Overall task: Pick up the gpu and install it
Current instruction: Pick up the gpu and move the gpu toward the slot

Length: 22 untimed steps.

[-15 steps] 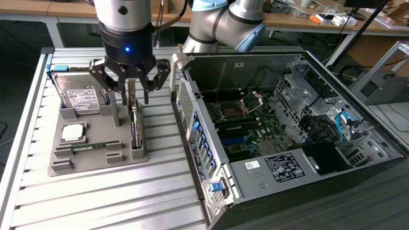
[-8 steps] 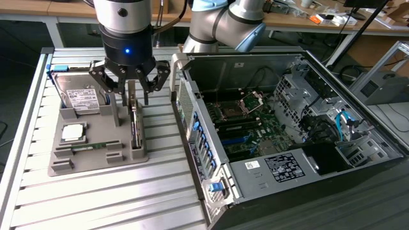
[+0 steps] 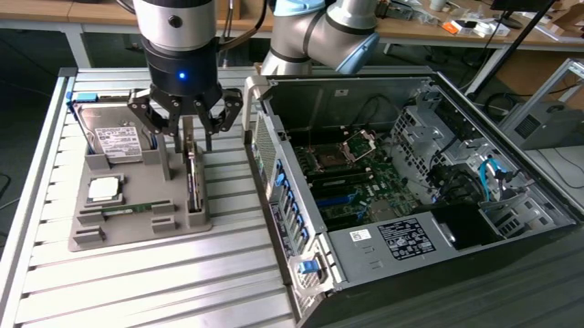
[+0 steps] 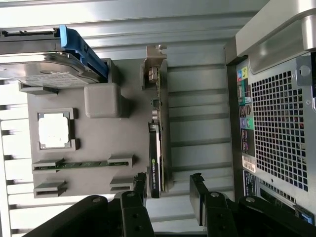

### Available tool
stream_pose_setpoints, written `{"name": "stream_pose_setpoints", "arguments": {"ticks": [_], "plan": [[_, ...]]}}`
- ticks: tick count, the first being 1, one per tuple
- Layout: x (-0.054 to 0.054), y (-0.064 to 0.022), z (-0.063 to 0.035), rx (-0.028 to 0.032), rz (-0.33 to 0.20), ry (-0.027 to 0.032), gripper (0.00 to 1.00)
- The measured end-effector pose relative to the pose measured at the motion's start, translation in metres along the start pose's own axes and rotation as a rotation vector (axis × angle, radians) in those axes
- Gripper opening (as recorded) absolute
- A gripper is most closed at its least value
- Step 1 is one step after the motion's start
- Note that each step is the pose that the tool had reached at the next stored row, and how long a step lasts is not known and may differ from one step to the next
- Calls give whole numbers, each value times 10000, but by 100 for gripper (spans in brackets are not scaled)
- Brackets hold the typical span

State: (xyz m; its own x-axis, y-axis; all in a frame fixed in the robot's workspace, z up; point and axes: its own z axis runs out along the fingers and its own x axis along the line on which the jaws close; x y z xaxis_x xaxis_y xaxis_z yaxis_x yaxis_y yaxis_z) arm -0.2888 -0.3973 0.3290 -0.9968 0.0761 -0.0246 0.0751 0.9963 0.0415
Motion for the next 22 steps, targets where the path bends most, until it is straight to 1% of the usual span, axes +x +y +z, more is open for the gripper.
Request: {"name": "stream_pose_setpoints", "arguments": {"ticks": [22], "plan": [[5, -3, 78, 0, 1, 0, 48]]}}
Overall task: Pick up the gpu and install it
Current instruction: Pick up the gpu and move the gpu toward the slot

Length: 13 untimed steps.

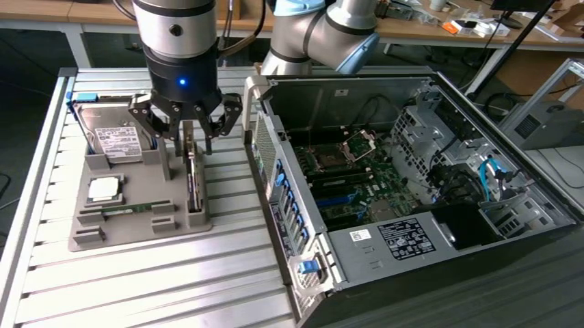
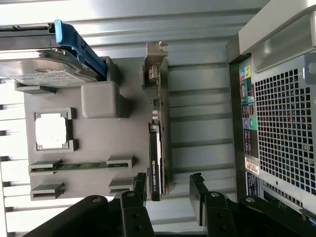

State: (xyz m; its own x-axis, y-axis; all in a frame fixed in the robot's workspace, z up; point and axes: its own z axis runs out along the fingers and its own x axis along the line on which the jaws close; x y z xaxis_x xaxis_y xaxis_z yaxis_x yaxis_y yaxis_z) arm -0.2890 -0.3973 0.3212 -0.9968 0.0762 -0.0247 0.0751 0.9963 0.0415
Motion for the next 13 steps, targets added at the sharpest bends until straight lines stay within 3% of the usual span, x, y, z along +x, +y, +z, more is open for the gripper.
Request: {"name": "stream_pose_setpoints", "arguments": {"ticks": [13], "plan": [[1, -2, 41, 0, -1, 0, 48]]}}
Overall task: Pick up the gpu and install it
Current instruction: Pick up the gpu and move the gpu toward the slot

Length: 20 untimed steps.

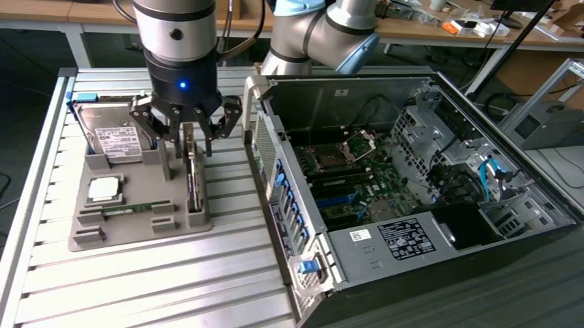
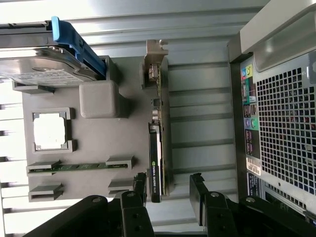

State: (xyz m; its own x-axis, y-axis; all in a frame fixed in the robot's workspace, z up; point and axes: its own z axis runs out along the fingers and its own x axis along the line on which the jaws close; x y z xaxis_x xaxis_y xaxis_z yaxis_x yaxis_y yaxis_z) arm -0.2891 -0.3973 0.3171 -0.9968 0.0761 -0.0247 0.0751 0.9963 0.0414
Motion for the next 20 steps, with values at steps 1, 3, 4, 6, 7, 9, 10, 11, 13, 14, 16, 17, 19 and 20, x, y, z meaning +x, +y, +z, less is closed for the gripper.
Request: {"name": "stream_pose_setpoints", "arguments": {"ticks": [1, 3, 4, 6, 7, 9, 10, 11, 13, 14, 16, 17, 19, 20], "plan": [[0, 0, 2, 0, 0, 0, 48], [0, 0, 8, 0, 0, 0, 48], [0, 0, 10, 0, 0, 0, 48], [0, -1, 14, 0, 0, 1, 48], [0, -1, 17, 0, 0, 0, 48], [1, -1, 21, 0, 0, 0, 48], [2, -1, 23, 0, 1, 1, 48], [2, -1, 25, 0, 1, 1, 48], [2, -1, 29, 0, 1, 0, 48], [3, -1, 30, 0, 0, 0, 48], [3, -2, 35, 0, 0, 1, 48], [4, -2, 37, 0, 0, 0, 48], [5, -2, 42, -1, 0, 0, 48], [5, -2, 44, -1, 0, -1, 48]]}}
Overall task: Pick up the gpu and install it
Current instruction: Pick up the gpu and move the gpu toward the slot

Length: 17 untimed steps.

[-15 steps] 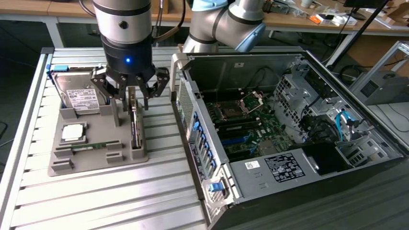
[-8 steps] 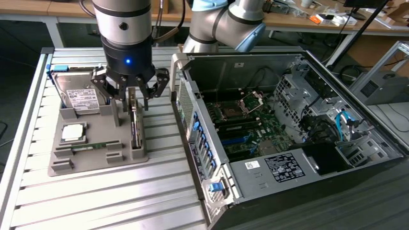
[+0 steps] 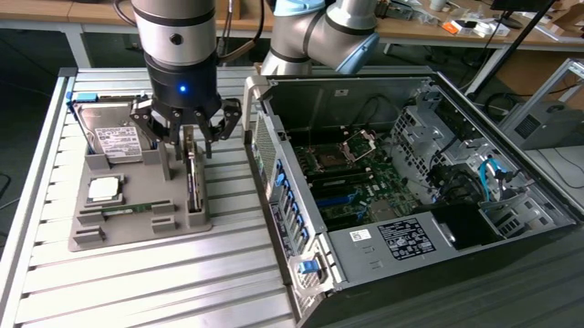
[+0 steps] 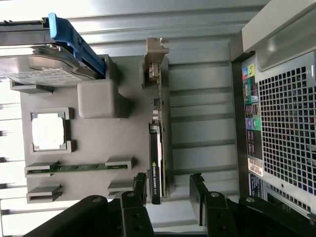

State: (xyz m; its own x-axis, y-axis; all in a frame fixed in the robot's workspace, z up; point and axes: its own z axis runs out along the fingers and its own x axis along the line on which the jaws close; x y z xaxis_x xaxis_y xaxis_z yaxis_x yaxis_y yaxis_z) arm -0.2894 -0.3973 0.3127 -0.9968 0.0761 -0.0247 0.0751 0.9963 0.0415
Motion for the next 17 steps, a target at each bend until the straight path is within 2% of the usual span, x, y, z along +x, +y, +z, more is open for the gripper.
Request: {"name": "stream_pose_setpoints", "arguments": {"ticks": [17], "plan": [[6, -2, 36, 1, 0, 1, 48]]}}
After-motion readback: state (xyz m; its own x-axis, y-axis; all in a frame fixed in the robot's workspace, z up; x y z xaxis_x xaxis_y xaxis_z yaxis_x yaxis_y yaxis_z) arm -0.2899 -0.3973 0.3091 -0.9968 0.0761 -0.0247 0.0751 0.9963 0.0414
